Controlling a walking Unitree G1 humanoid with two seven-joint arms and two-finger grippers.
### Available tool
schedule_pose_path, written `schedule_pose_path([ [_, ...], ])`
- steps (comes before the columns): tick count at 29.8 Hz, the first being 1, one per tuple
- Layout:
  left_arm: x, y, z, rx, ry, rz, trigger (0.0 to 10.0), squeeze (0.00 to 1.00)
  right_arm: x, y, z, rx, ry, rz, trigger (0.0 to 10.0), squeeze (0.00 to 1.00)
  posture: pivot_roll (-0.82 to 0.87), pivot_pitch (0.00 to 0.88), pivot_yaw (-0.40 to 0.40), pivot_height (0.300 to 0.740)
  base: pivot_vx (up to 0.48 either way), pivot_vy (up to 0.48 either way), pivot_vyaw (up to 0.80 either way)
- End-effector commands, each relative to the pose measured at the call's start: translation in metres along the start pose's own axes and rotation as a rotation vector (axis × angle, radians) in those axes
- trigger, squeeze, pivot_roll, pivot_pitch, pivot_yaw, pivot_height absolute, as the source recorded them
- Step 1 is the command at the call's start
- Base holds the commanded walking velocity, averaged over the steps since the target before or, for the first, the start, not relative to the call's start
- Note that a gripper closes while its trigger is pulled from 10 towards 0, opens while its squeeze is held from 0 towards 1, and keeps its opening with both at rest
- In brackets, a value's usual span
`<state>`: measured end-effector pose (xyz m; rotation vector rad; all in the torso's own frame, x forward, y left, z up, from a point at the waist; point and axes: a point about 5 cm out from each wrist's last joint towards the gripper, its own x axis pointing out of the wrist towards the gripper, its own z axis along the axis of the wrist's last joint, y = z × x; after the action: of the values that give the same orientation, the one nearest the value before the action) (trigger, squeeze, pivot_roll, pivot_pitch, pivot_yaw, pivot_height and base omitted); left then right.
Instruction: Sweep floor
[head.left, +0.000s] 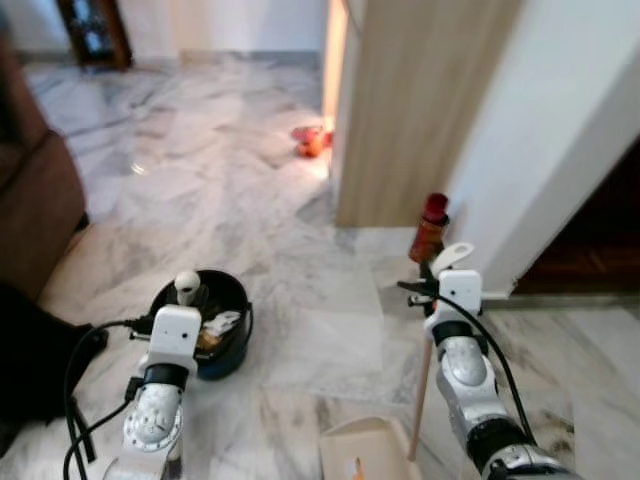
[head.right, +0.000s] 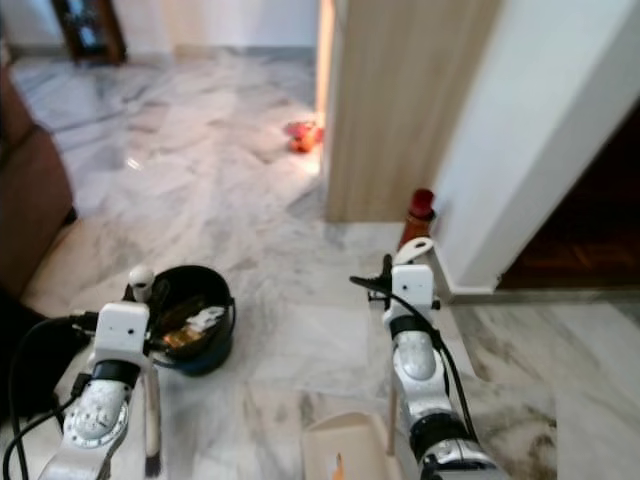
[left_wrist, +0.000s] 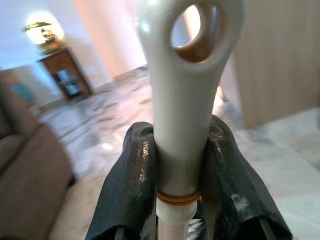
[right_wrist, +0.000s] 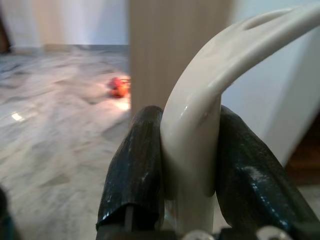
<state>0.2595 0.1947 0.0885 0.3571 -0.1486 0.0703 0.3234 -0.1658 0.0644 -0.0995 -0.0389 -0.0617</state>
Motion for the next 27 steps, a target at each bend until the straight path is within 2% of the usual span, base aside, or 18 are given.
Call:
schedule_pose_path([
  [1,0.0025,-0.0033,0.0063,0.005,-0.036,-0.017,10.0,0.00,0.0012,-0.0073,0.0027,-0.010,-0.014,-0.024,10.0,0.00,0.12,0.065,-0.029,0.740,0.000,-0.401,-0.80],
  [3,0.0024,-0.0032,0.0064,0.003,-0.036,-0.017,10.0,0.00,0.0010,-0.0070,0.0024,-0.011,-0.013,-0.023,10.0,0.00,0.12,0.064,-0.027,0.740,0.000,-0.381,-0.80],
  [27,0.0026,-0.0064,0.0069,-0.010,-0.042,-0.020,10.0,0.00,0.0026,-0.0058,0.0036,-0.018,-0.014,-0.019,10.0,0.00,0.13,0.034,-0.036,0.740,0.000,0.000,-0.80],
])
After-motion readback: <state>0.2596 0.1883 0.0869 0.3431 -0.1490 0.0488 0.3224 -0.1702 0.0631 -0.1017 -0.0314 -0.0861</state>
